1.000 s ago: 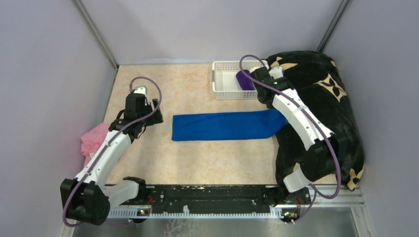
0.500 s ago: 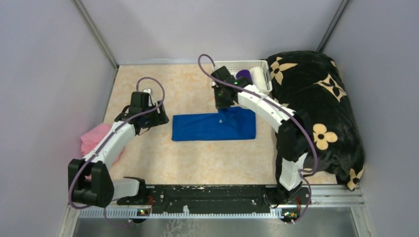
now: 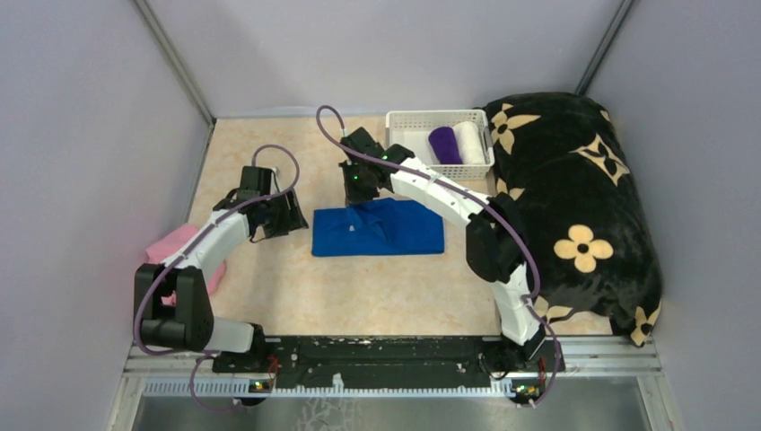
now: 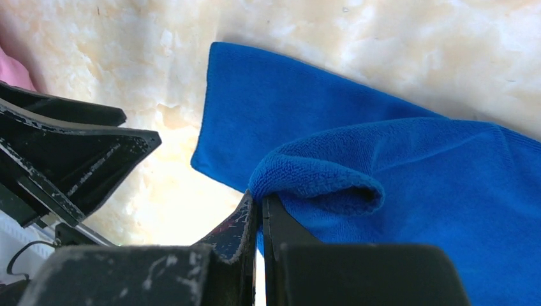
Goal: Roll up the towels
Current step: Fold the towel at the center of the board.
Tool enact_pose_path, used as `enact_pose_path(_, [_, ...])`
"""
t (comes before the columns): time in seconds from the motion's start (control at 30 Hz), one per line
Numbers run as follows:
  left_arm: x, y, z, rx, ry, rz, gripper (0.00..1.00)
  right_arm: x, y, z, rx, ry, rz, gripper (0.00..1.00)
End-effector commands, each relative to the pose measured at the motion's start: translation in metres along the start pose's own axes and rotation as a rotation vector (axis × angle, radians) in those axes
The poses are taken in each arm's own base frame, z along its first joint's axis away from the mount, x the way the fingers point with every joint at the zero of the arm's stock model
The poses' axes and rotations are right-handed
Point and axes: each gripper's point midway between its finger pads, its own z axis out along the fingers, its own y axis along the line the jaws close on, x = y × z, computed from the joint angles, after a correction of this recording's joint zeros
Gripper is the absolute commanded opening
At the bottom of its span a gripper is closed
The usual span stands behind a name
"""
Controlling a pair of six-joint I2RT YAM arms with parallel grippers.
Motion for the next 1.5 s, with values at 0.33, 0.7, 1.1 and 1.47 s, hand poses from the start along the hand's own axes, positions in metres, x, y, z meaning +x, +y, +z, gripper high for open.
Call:
enact_pose_path(0.33, [0.006, -0.011, 0.006, 0.058, 0.061, -0.012, 0.59, 0.019, 0.044, 0.03, -0.12, 0.073, 0.023, 0.0])
enact_pose_path(0.7, [0.015, -0.013, 0.013, 0.076, 0.108, -0.018, 0.53, 0.023, 0.056, 0.047, -0.176, 0.09, 0.054, 0.05])
enact_pose_path(1.1, [0.018, -0.012, 0.014, 0.074, 0.119, -0.022, 0.52, 0.024, 0.063, 0.068, -0.205, 0.106, 0.056, 0.09])
enact_pose_path(1.47, [0.014, -0.011, 0.007, 0.062, 0.095, -0.019, 0.55, 0.01, 0.067, 0.013, -0.242, 0.022, -0.075, 0.49])
